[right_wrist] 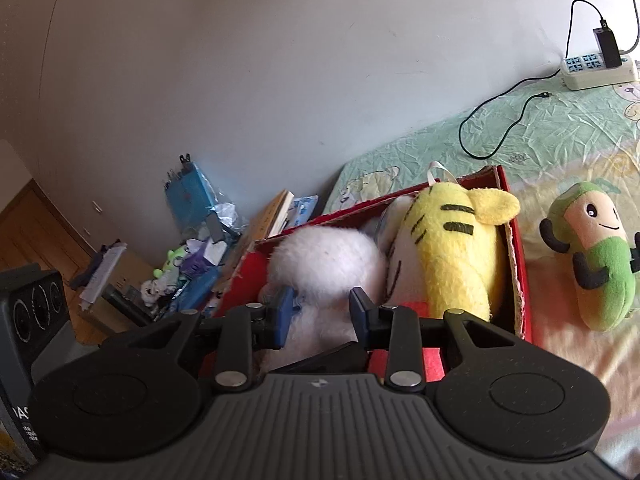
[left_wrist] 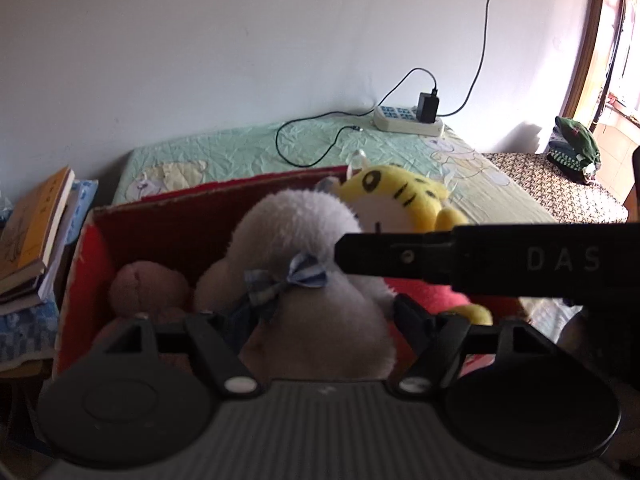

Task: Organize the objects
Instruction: 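Lift the white bunny and carry it over the red box, then lower the white bunny into the box and open the right gripper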

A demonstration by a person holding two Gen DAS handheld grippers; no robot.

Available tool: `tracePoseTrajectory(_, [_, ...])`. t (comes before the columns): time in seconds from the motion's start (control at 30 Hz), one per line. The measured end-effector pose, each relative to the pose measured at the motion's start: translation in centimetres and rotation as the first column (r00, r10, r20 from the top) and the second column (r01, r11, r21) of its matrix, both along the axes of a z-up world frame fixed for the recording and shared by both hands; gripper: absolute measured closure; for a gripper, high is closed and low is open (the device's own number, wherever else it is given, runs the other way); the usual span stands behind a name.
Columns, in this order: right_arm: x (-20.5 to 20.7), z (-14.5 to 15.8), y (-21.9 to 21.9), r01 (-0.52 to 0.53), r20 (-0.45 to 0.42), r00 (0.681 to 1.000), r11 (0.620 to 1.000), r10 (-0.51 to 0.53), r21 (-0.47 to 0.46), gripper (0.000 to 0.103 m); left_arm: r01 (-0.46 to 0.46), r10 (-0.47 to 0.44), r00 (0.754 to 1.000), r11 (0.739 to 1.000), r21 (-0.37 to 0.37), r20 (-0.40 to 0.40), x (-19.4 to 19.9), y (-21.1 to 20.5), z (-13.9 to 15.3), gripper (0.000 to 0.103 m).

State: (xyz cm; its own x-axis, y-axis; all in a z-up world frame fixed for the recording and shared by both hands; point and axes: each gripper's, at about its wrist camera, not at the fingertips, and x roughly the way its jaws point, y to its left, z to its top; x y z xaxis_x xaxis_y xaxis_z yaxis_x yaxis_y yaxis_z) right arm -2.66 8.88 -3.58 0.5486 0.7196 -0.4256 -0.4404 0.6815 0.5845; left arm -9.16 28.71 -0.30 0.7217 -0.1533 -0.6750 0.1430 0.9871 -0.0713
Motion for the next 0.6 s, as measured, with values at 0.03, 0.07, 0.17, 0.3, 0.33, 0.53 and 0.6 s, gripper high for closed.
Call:
tracePoseTrajectory(0.03, [0.0,-0.1,0.1,0.004,-0.003,1.0,1.0,-0.004,-0.007,0.068,-0.001,0.001,1.0,1.0,-0.007,-0.011,0.0,0.2,-0.3,0.027])
tracePoseTrajectory(0.07, [0.1,-0.3,0.0,0.009,-0.014,1.0,1.0,-0.009,-0.011,0.068,0.0,0.0,1.0,1.0,-0.015,-0.019,0.0,0.3,-0.5,0.027])
tracePoseTrajectory(0.17, [0.3,-0.4,0.0,0.008,-0.036,0.999,1.0,-0.008,-0.004,0.069,0.006,-0.006,1.0,1.0,-0.001,-0.022,-0.1,0.4,-0.9,0.026])
tracePoseTrajectory(0.3, [-0.1,0.0,0.2,-0.003,-0.022,1.0,1.0,0.003,-0.003,0.072,0.016,-0.016,0.999,1.0,-0.007,-0.028,0.1,0.1,-1.1,0.027])
tracePoseTrajectory(0.33, [0.0,0.0,0.6,-0.009,-0.02,1.0,1.0,0.009,-0.013,0.072,0.02,-0.02,0.999,1.0,-0.005,-0.028,0.1,0.0,-1.1,0.027])
tracePoseTrajectory(0.53, [0.7,-1.0,1.6,0.003,-0.05,0.999,0.997,-0.007,-0.077,0.073,0.034,-0.033,0.999,0.999,0.012,-0.035,0.3,-0.8,-1.5,0.025])
tracePoseTrajectory(0.6, [1.1,-1.3,1.6,0.009,-0.066,0.998,0.997,-0.013,-0.07,0.073,0.028,-0.028,0.999,1.0,0.011,-0.041,0.3,-0.7,-1.4,0.022])
